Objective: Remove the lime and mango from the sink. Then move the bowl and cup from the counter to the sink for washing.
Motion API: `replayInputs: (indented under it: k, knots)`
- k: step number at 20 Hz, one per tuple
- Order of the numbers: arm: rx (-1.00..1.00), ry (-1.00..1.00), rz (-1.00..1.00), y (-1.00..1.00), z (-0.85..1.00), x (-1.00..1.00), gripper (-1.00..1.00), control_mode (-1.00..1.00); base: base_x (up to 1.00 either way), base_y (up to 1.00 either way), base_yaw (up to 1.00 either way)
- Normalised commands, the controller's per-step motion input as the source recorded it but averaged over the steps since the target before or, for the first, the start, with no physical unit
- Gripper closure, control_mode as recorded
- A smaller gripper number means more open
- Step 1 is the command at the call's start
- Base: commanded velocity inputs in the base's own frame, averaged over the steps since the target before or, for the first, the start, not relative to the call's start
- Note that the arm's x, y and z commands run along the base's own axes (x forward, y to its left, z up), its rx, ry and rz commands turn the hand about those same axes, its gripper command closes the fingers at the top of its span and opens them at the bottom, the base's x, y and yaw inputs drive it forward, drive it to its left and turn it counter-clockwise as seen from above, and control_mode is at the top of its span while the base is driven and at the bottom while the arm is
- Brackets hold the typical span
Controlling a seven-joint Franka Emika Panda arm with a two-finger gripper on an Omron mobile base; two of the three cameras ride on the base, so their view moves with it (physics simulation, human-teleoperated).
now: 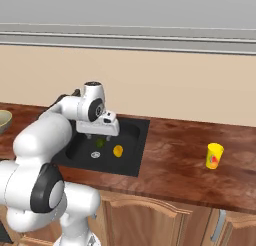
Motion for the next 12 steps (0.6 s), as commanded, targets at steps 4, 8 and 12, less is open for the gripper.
replayInputs:
  k: [4, 8, 12]
  knots:
    - [0.05, -0.14, 0.0, -0.06, -0.16, 0.04, -1.0, -1.0, 0.0, 0.0, 0.0]
    - [0.03, -0.17, 0.0, -0.02, -0.15, 0.07, -1.0, -1.0, 0.0, 0.0, 0.0]
    - [0.0, -0.01, 0.0, 0.0, -0.1, 0.18, -1.0, -1.0, 0.0, 0.0, 0.0]
